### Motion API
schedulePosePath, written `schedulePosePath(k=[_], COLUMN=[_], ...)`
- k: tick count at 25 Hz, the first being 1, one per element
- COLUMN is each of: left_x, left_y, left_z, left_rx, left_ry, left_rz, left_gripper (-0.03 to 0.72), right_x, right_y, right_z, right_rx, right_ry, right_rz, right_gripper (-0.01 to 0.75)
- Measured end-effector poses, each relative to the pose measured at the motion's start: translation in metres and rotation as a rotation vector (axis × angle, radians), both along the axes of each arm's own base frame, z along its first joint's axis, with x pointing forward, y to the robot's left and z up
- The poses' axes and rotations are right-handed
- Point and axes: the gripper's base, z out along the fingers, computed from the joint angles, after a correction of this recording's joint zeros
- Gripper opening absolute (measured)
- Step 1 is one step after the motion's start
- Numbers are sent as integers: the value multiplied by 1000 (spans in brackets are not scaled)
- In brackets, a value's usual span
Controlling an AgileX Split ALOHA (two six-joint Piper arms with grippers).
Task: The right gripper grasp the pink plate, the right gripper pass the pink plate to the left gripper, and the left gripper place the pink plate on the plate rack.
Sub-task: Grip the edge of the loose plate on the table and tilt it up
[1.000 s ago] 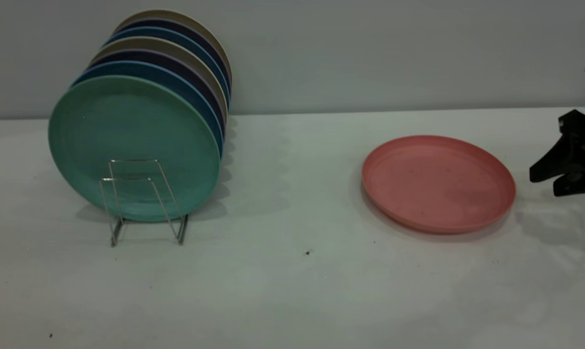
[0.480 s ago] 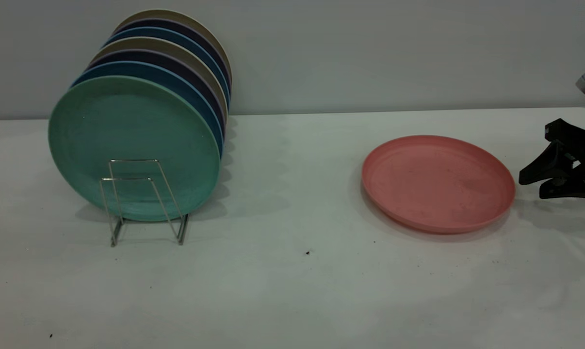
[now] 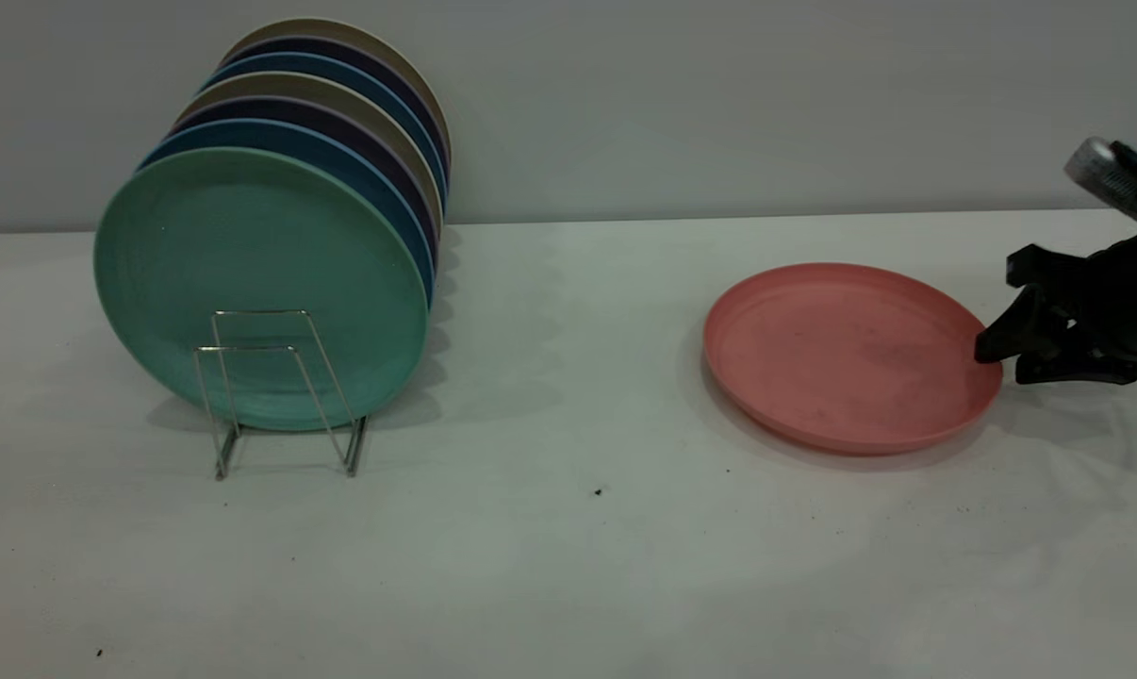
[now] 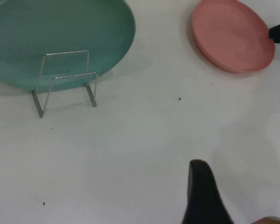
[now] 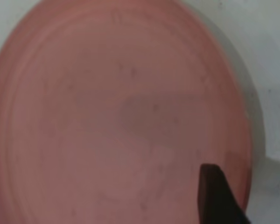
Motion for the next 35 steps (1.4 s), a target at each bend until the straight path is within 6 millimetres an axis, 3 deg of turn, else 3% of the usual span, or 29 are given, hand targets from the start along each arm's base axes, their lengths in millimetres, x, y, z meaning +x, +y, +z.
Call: schedulePosePath(k=[8, 13, 17, 21, 26, 32, 35], left_x=[0, 0, 0, 0, 0, 3, 14], left_y=[0, 0, 0, 0, 0, -5, -8], left_z=[0, 0, 0, 0, 0, -1, -9], left_rx=[0, 0, 0, 0, -3, -72, -108], left_ry=[0, 1, 3, 3, 3, 38, 107], left_rz=[0, 0, -2, -3, -2, -10, -42], left_gripper=[472, 472, 472, 472, 472, 462, 458], right_x=[2, 1, 1, 0, -1, 0, -1], right_y=[13, 19, 19, 19, 21, 23, 26], right_z=[-2, -14, -16, -17, -15, 21, 42], right_rx=[-3, 18, 30, 27, 31, -51, -55], right_ry=[0, 27, 32, 34, 31, -49, -88], right_rz=[4, -23, -44, -47, -3, 191, 276], right_gripper=[363, 343, 243, 55, 11, 11, 11])
